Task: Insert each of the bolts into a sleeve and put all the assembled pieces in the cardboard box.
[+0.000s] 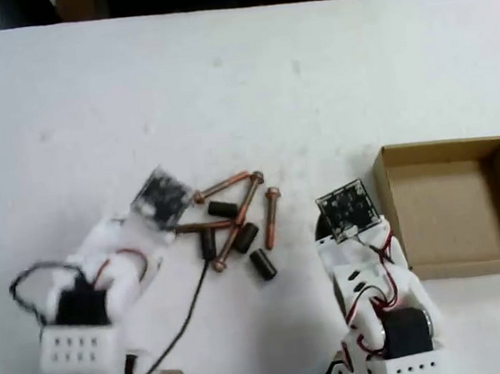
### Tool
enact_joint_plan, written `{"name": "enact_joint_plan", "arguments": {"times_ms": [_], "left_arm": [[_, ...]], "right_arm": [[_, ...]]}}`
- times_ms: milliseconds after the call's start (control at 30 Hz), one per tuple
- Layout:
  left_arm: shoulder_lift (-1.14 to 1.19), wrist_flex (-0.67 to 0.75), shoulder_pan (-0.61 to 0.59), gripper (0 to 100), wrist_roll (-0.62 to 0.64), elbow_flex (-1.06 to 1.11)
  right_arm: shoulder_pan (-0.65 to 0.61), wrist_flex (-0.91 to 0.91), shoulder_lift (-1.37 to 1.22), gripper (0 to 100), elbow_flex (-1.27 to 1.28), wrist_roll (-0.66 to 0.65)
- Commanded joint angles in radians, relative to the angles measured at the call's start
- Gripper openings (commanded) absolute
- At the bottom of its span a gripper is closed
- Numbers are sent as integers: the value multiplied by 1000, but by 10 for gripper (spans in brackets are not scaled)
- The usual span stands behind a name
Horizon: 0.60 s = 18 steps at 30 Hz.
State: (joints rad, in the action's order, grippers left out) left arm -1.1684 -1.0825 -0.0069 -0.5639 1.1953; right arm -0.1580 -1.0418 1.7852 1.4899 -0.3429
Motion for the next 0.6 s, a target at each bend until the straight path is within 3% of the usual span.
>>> {"name": "enact_joint_plan", "arguments": {"times_ms": [0,367,567], "left_arm": [[302,34,91,24,38,-201],[898,25,269,27,181,-638],[1184,-137,321,27,238,-962]], "right_arm": [[7,81,13,16,20,12],[7,237,13,18,130,12],[7,254,13,18,138,12]]}}
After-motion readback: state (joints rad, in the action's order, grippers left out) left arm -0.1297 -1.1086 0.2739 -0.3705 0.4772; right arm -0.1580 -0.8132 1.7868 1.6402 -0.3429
